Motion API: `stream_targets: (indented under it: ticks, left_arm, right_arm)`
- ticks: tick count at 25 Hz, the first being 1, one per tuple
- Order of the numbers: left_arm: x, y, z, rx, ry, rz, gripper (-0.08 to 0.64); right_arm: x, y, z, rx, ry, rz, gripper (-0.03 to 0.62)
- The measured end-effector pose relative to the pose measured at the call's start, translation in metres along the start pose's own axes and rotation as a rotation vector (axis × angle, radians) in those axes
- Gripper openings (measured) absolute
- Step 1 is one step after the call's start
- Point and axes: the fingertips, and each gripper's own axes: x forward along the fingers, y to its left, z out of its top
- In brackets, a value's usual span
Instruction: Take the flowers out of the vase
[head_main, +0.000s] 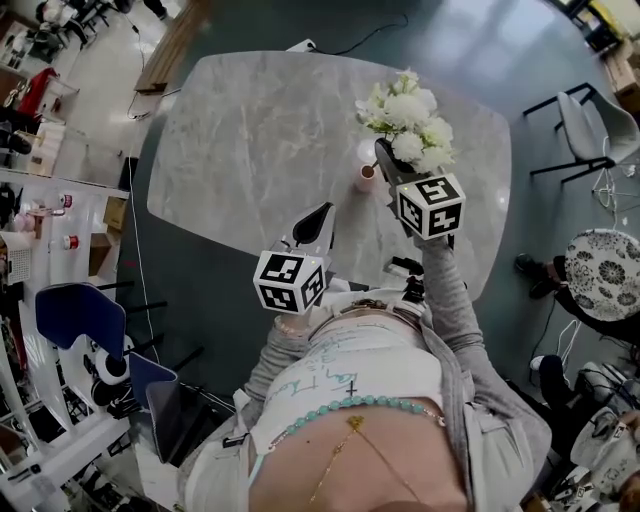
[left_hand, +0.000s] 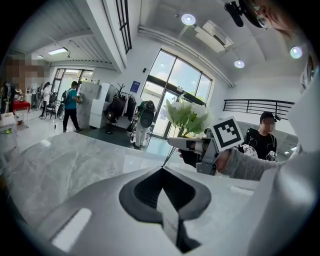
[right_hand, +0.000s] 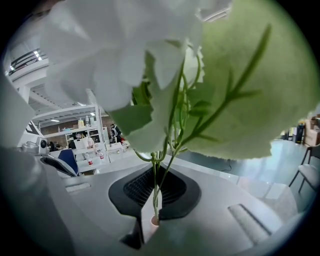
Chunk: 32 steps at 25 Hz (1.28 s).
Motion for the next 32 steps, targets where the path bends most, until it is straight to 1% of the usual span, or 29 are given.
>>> stream_targets:
  ticks: [8,21,27,32]
  left_arm:
    - [0.004,-0.001,-0.003,0.006,0.009,-0.023,0.002]
    - [0.007,-0.005,0.003,0.010,0.014,-0.060,0.002]
    - [0.009,-0.005,0.000,0.013,0.017,-0.072,0.002]
    - [0.016,-0.013,-0.001,0.017,0.028,-0.085,0.002]
  right_arm:
    - [-0.011,0.004,0.015,0.010,-0.017,0.002,0.032]
    - [-0.028,0.023,0.054,-0.026,-0.042,0.018,0.032]
    - [-0.038,0.028,0.064,-0.035,-0.051,0.012,0.032]
    - [-0.051,0.024,0.075,-0.037,-0.060,0.006,0.032]
